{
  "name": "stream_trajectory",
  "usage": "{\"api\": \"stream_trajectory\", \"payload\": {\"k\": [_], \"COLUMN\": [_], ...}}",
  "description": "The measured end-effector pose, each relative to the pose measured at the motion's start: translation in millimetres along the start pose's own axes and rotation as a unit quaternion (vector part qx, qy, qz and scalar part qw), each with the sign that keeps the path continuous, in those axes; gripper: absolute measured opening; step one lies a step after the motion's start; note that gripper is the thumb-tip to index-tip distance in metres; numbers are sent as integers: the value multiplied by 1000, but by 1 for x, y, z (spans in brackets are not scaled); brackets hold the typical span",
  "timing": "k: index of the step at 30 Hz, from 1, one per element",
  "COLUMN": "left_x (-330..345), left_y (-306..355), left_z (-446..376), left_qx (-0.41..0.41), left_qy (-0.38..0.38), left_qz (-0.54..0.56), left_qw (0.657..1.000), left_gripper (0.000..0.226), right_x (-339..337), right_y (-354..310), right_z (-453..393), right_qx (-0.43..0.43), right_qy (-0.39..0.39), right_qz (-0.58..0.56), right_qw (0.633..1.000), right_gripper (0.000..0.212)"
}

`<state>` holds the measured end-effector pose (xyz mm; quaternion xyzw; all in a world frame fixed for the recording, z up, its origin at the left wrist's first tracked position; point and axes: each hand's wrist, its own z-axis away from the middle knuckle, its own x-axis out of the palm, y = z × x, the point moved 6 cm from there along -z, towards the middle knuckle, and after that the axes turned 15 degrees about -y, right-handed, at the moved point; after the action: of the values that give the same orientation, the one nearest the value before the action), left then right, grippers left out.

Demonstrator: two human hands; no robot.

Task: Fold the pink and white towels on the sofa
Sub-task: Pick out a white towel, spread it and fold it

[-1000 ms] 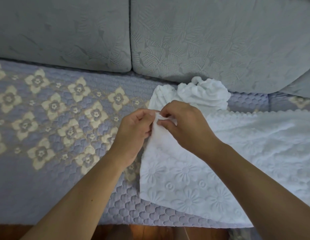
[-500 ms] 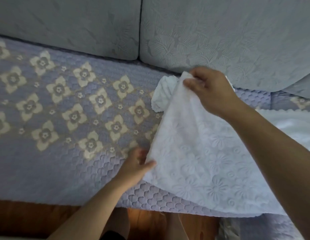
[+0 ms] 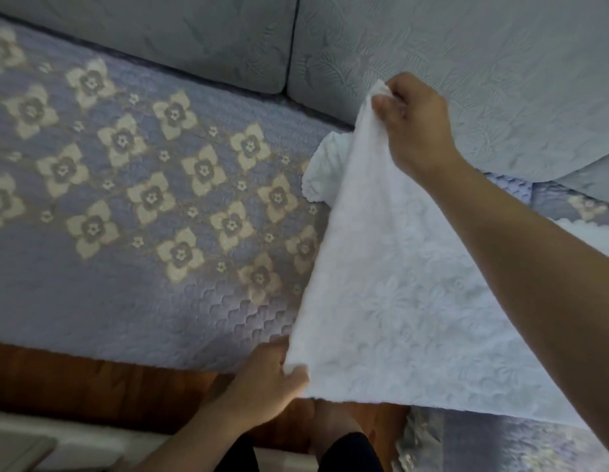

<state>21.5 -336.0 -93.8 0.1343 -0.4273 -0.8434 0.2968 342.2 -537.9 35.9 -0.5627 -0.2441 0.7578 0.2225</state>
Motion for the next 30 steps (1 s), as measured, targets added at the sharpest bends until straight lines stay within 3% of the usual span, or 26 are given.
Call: {"api": "stream_trajectory", "payload": {"k": [2,4,6,9,14,17,20,22,25,30], "left_x": [2,4,5,9,-2,-26,-54,-68,-78,-90], "left_y": [-30,-61,-89,-125,-140,-148,-158,-167,-172,-147], "left_z": [4,4,3,6,29,53,70,76,77,86], "left_qx": [-98,-146,-190,-245,-235,-230,-256,-282,-301,-292], "left_qy": [32,19,-6,16,163,217,219,211,151,83], "left_qz": [142,215,186,173,230,198,139,122,130,136], "left_qw": [985,965,964,954,930,928,931,928,933,943], "left_gripper": [22,26,5,10,22,23,40,43,32,11], "right_x": [16,43,73,107,109,121,139,148,165,160], "right_y": [-4,-2,6,11,-19,-39,-40,-33,-33,-44], "right_z": [-18,-36,-49,-52,-51,-57,-64,-67,-70,-65], "right_qx": [-2,6,18,27,-15,-20,32,65,83,88], "right_qy": [-19,-50,-91,-122,61,69,39,12,-52,-69], "right_qz": [17,58,106,153,245,230,258,216,163,35], "right_qw": [1000,997,990,980,968,970,965,974,982,993], "right_gripper": [25,16,22,25,29,31,24,24,29,30]}}
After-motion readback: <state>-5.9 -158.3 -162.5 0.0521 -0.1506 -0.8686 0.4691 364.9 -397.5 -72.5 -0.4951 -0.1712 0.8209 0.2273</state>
